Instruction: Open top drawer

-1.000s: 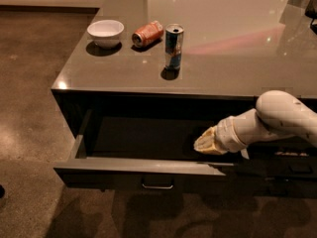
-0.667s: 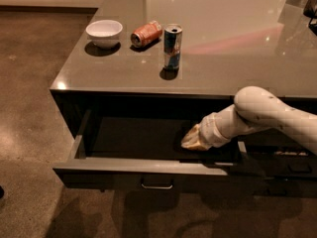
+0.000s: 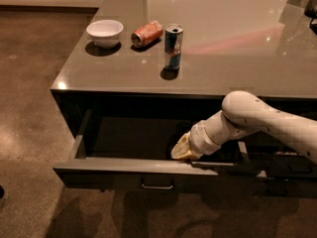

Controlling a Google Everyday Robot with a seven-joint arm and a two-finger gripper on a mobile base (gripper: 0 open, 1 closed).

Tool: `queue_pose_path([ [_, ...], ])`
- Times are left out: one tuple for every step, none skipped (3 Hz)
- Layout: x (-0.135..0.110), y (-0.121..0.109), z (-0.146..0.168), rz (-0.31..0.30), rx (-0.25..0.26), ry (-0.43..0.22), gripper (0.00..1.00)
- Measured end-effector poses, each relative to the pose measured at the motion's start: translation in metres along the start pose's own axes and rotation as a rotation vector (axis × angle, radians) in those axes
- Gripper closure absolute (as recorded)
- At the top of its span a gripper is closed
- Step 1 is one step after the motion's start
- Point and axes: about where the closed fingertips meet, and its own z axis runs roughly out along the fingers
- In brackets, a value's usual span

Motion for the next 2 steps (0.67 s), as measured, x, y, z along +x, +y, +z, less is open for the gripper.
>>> queue_pose_path([
  [-0.001,0.030,0.001,-0.059,-0.105,-0.055,1.00],
  [-0.004,0.047,-0.010,-0.115,-0.181,-0.070,1.00],
])
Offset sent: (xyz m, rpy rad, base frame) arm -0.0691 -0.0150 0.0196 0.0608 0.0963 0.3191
